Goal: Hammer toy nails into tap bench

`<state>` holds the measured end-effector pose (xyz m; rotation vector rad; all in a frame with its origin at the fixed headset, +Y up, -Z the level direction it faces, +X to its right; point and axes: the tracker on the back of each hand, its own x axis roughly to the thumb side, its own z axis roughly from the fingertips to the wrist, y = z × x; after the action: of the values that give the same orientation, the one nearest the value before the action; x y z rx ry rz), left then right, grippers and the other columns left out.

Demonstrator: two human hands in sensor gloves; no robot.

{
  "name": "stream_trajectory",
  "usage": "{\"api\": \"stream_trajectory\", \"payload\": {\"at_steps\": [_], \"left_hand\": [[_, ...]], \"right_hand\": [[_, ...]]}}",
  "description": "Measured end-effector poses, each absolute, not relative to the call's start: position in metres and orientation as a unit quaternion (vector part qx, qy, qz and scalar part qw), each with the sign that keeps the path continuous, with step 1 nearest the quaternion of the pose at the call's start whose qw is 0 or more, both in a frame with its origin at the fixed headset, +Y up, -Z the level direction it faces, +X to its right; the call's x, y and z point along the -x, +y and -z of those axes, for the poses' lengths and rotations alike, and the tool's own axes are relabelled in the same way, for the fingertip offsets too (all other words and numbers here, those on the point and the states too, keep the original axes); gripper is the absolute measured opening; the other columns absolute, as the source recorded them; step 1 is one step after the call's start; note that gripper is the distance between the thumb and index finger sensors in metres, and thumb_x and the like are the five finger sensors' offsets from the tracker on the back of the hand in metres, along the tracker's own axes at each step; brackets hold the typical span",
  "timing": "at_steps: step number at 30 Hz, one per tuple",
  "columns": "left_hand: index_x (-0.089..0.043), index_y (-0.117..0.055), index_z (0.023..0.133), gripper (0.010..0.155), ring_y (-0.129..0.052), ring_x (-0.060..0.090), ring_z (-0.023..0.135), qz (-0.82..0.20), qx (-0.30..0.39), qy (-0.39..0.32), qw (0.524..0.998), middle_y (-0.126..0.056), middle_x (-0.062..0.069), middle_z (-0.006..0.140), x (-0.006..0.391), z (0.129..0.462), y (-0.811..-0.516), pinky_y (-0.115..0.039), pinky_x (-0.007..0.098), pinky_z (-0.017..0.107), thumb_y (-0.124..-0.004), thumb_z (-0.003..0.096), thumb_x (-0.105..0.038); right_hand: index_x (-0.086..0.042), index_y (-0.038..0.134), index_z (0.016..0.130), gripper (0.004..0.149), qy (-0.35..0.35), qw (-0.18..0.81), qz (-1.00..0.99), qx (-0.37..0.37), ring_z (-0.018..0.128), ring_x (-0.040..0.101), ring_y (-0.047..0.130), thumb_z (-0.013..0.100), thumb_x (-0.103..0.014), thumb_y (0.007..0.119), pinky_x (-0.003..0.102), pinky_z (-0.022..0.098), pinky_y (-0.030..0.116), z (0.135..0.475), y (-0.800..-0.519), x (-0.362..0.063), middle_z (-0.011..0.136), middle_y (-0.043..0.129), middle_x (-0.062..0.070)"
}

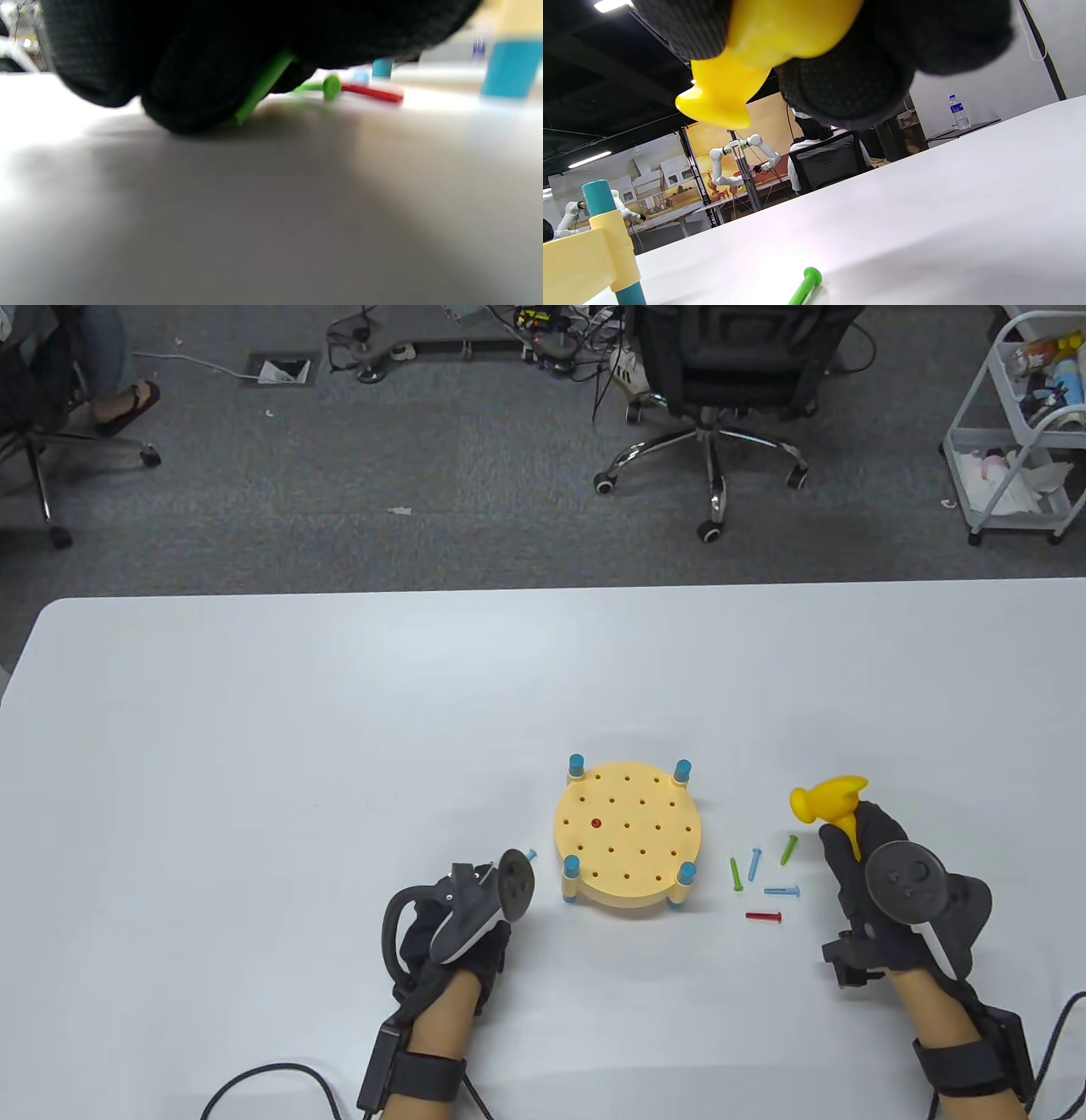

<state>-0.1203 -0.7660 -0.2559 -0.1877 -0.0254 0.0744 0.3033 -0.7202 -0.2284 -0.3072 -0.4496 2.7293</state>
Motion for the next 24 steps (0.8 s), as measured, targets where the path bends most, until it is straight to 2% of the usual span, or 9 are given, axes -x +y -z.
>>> {"api": "stream_trajectory", "payload": {"at_steps": [2,4,8,11,13,17,20,24], "left_hand": [[-0.011,-0.080,0.083,0.049,-0.095,0.024,0.043,-0.067,0.071,-0.003,0.995,-0.089,0.019,0.065,0.129,0.254,-0.752,-0.082,0.047,0.040,-0.072,0.0375,-0.027],[-0.014,-0.084,0.080,0.046,-0.095,0.022,0.042,-0.089,0.036,-0.012,0.995,-0.090,0.019,0.065,0.133,0.250,-0.736,-0.083,0.046,0.040,-0.071,0.0383,-0.028],[-0.017,-0.081,0.082,0.044,-0.097,0.020,0.045,-0.151,-0.037,-0.044,0.987,-0.090,0.016,0.067,0.136,0.237,-0.705,-0.084,0.044,0.041,-0.070,0.0411,-0.029],[-0.017,-0.082,0.081,0.044,-0.100,0.020,0.041,-0.216,-0.101,-0.095,0.966,-0.094,0.015,0.064,0.128,0.229,-0.685,-0.086,0.043,0.038,-0.075,0.0400,-0.030],[-0.017,-0.084,0.081,0.044,-0.101,0.019,0.037,-0.227,-0.112,-0.124,0.959,-0.097,0.014,0.063,0.115,0.227,-0.675,-0.086,0.040,0.033,-0.079,0.0389,-0.030],[-0.018,-0.087,0.078,0.045,-0.101,0.016,0.026,-0.155,-0.093,-0.162,0.970,-0.102,0.011,0.060,0.068,0.230,-0.652,-0.085,0.033,0.021,-0.087,0.0359,-0.033],[-0.019,-0.087,0.077,0.045,-0.099,0.014,0.024,-0.067,-0.058,-0.180,0.980,-0.102,0.010,0.060,0.030,0.239,-0.643,-0.084,0.032,0.019,-0.088,0.0352,-0.033],[-0.020,-0.088,0.076,0.044,-0.099,0.013,0.023,0.061,-0.005,-0.189,0.980,-0.103,0.009,0.059,-0.010,0.256,-0.645,-0.084,0.032,0.019,-0.088,0.0341,-0.034]], "right_hand": [[-0.007,0.067,0.092,0.063,-0.158,0.183,-0.965,0.106,0.040,0.019,0.097,0.045,-0.049,0.063,0.028,0.028,0.085,0.229,-0.721,-0.303,0.071,0.088,0.011],[-0.007,0.067,0.092,0.063,-0.157,0.186,-0.964,0.106,0.040,0.019,0.097,0.045,-0.049,0.063,0.028,0.028,0.085,0.229,-0.721,-0.303,0.071,0.088,0.011],[-0.007,0.067,0.092,0.063,-0.156,0.189,-0.964,0.105,0.040,0.019,0.097,0.045,-0.049,0.063,0.028,0.028,0.085,0.229,-0.722,-0.303,0.071,0.088,0.011],[-0.008,0.067,0.092,0.063,-0.154,0.190,-0.964,0.104,0.040,0.019,0.097,0.045,-0.049,0.063,0.028,0.028,0.086,0.230,-0.722,-0.302,0.071,0.088,0.011],[-0.007,0.067,0.092,0.063,-0.153,0.191,-0.964,0.101,0.040,0.019,0.097,0.045,-0.049,0.063,0.028,0.028,0.085,0.230,-0.722,-0.301,0.071,0.088,0.011],[-0.008,0.068,0.092,0.063,-0.149,0.187,-0.967,0.094,0.040,0.019,0.097,0.045,-0.049,0.063,0.028,0.028,0.086,0.231,-0.725,-0.299,0.071,0.088,0.011],[-0.007,0.068,0.092,0.063,-0.144,0.186,-0.968,0.090,0.040,0.019,0.097,0.045,-0.050,0.063,0.028,0.028,0.086,0.231,-0.727,-0.298,0.071,0.088,0.011],[-0.008,0.068,0.092,0.063,-0.138,0.188,-0.969,0.085,0.040,0.019,0.097,0.045,-0.050,0.063,0.028,0.028,0.086,0.232,-0.727,-0.297,0.071,0.088,0.011]]}}
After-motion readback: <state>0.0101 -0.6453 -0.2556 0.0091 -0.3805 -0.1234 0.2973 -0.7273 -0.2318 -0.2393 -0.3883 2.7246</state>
